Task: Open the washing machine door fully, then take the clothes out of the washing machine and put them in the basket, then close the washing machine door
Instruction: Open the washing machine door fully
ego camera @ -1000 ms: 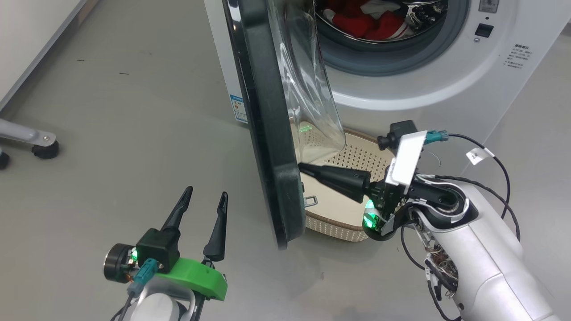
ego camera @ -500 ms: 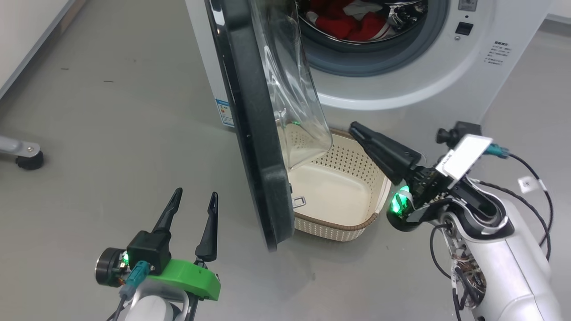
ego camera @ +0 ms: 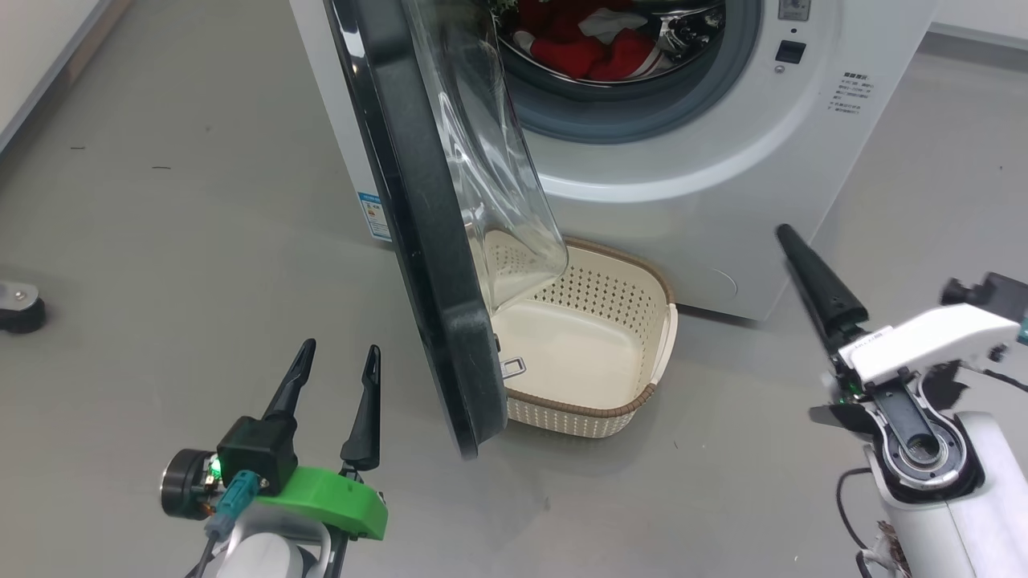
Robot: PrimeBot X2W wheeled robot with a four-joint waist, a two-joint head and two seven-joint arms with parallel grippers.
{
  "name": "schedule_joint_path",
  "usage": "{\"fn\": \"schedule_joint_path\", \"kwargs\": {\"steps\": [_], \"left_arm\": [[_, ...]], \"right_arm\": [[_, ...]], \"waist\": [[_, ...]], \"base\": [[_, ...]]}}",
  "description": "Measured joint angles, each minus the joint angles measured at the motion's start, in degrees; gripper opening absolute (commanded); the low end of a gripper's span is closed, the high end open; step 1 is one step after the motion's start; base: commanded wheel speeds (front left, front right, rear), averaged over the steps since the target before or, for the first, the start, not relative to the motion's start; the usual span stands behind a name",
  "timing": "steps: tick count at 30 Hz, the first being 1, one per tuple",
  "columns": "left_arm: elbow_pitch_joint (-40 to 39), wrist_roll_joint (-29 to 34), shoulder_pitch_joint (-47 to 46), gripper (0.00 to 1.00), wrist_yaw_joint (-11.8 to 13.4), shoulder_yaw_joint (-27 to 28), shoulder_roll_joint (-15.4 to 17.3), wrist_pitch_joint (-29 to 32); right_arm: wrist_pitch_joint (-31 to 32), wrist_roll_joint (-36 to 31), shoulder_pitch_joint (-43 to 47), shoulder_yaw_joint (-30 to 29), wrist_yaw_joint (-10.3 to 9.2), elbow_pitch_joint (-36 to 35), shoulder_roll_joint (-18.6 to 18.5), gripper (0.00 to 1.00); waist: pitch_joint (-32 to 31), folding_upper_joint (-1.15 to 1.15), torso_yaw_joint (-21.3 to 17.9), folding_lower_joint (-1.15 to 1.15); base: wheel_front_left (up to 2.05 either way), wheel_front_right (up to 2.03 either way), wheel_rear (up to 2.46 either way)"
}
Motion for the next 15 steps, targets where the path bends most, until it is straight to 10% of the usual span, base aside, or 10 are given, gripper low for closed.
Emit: {"fn": "schedule_joint_path", "kwargs": {"steps": [15], "left_arm": [[0.0,-0.1,0.3,1.0,0.0,0.4,0.0,0.0]], "right_arm": [[-26.8,-36.0,5.4,1.9,0.01,-3.7,-14.8,1.0]], "waist": [[-0.6,0.0,-0.5,0.0]], "base": [[0.0,0.0,0.0]]}}
